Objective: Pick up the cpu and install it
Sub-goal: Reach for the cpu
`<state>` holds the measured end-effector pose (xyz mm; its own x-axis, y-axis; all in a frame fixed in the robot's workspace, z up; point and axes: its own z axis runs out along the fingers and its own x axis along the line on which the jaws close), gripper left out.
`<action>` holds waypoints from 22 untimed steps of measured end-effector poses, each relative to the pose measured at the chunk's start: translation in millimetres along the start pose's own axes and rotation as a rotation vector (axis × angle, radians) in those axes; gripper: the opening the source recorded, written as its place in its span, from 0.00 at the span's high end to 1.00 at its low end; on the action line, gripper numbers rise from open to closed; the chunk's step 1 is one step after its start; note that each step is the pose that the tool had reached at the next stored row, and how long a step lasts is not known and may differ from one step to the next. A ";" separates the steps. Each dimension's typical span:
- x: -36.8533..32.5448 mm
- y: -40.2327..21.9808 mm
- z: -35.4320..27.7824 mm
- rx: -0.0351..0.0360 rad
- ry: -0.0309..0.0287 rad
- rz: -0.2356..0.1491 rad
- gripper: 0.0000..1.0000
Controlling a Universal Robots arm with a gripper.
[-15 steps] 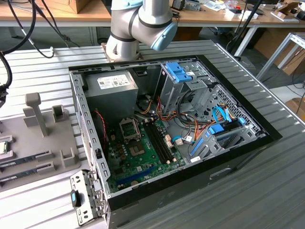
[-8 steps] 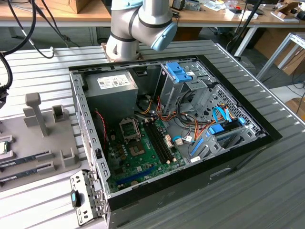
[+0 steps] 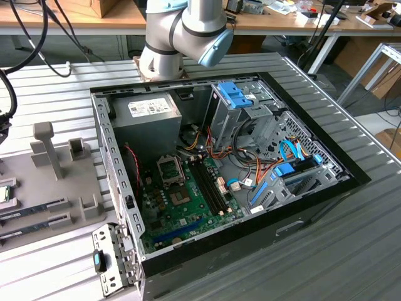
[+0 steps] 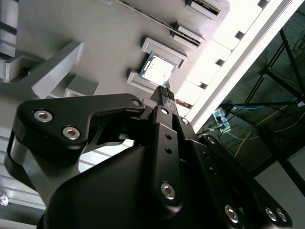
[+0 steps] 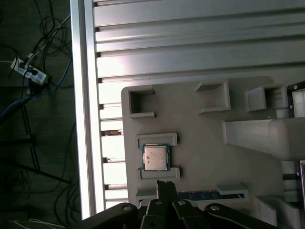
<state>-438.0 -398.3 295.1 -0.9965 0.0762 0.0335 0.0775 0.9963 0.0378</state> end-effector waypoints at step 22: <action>0.0 2.6 6.8 0.0005 -0.0001 0.000 0.89</action>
<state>-438.0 -395.4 288.4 -0.9965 0.0763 0.0335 0.0776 0.9963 0.0373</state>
